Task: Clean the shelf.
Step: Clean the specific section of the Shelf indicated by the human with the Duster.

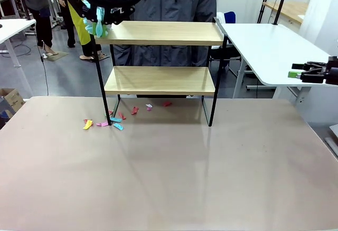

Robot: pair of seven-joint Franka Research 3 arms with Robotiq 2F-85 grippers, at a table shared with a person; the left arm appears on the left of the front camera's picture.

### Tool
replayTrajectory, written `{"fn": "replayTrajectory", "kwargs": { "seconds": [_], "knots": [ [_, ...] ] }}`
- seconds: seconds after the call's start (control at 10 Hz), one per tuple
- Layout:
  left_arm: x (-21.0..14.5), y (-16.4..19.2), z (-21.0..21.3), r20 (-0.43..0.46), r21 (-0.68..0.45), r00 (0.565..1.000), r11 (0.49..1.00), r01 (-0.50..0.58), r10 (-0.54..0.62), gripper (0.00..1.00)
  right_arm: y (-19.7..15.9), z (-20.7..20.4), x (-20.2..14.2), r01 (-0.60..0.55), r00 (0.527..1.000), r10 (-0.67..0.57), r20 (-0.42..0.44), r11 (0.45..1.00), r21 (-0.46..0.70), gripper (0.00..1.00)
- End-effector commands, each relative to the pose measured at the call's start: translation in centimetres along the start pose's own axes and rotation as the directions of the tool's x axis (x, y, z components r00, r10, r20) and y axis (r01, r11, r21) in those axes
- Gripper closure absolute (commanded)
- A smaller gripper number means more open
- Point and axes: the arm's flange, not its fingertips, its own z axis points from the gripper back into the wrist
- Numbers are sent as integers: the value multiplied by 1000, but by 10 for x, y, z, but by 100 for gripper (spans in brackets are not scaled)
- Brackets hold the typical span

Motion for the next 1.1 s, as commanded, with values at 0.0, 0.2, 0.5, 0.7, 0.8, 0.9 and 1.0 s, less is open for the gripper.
{"fn": "replayTrajectory", "kwargs": {
  "seconds": [0.0,0.2,0.5,0.7,0.8,0.9,1.0],
  "knots": [
    [4,7,-8,-31,-7,999,1000,-29,29,87,1,-2,2,-4,1000,4,-3,1000,-4,0],
    [3,1,-6,-12,3,1000,1000,-6,6,87,1,-2,2,-4,1000,4,-3,1000,-4,0],
    [-5,47,7,45,-269,993,956,119,-112,87,1,-2,2,-4,1000,4,-3,1000,-4,0],
    [-11,66,11,107,-427,974,876,226,-199,87,1,-2,2,-4,1000,4,-3,1000,-4,0],
    [-13,76,15,158,-485,955,823,296,-251,87,1,-2,2,-4,1000,4,-3,1000,-4,0],
    [-15,87,17,210,-568,925,731,378,-316,87,1,-2,2,-4,1000,4,-3,1000,-4,0],
    [-15,100,18,206,-674,895,606,423,-396,87,1,-2,2,-4,1000,4,-3,1000,-4,0]
  ]
}}
